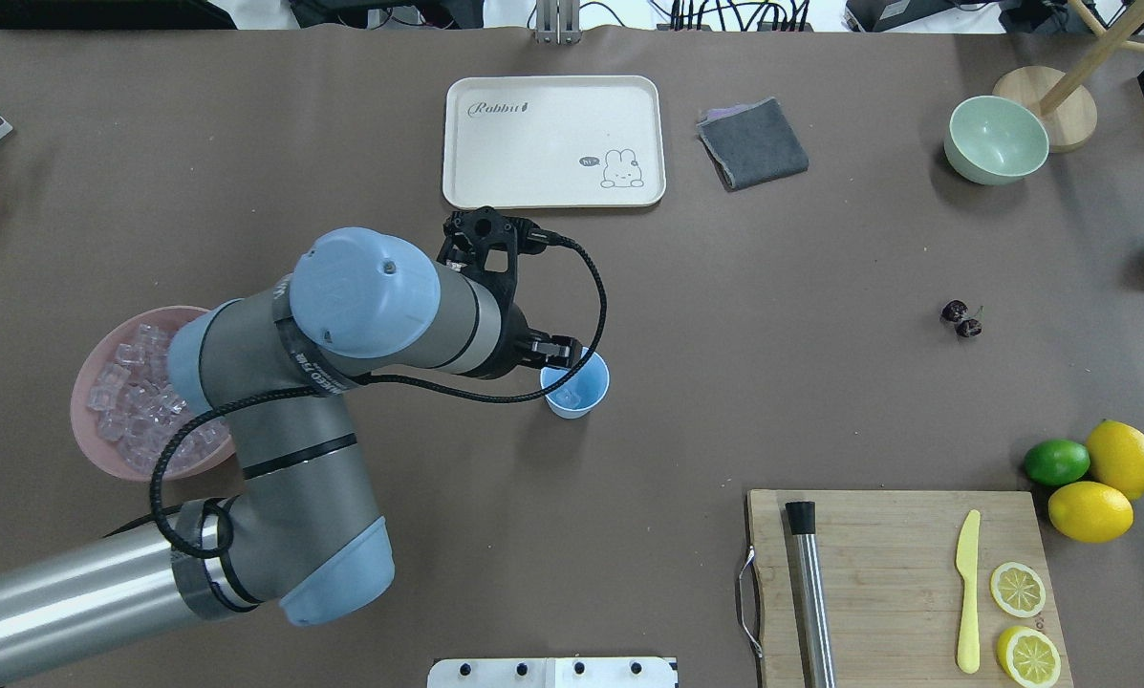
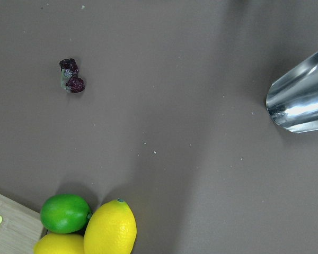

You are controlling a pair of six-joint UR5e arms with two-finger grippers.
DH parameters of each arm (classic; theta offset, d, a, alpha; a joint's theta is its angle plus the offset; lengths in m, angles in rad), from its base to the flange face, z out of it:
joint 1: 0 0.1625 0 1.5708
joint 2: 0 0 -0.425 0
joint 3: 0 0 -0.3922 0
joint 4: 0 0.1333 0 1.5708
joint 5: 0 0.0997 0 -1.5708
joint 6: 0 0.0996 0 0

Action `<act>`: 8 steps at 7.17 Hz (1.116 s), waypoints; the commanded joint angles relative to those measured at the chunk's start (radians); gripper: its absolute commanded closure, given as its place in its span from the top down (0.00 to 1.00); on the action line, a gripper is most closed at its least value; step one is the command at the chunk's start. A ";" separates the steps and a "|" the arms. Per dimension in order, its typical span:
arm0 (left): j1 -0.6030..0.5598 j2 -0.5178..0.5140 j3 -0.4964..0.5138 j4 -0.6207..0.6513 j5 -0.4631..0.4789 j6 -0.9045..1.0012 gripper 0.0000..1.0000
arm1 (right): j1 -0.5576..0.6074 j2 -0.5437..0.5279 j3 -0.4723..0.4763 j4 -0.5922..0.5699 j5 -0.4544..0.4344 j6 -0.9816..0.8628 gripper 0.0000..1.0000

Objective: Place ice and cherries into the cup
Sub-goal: 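Open the left gripper to drop the ice cube into the cup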

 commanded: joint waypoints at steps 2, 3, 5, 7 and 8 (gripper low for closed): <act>-0.121 0.238 -0.201 0.068 -0.115 0.202 0.68 | 0.000 -0.005 0.002 0.002 -0.003 0.000 0.99; -0.151 0.353 -0.251 0.066 -0.120 0.333 0.68 | 0.000 -0.005 0.005 0.002 -0.005 -0.001 0.99; -0.223 0.542 -0.278 -0.001 -0.121 0.596 0.71 | 0.000 -0.008 0.002 0.002 -0.008 -0.001 0.99; -0.227 0.690 -0.249 -0.189 -0.153 0.637 0.72 | 0.000 -0.008 0.003 0.002 -0.006 0.000 0.99; -0.227 0.687 -0.231 -0.184 -0.152 0.638 0.73 | 0.000 -0.008 0.006 0.002 -0.005 0.000 0.99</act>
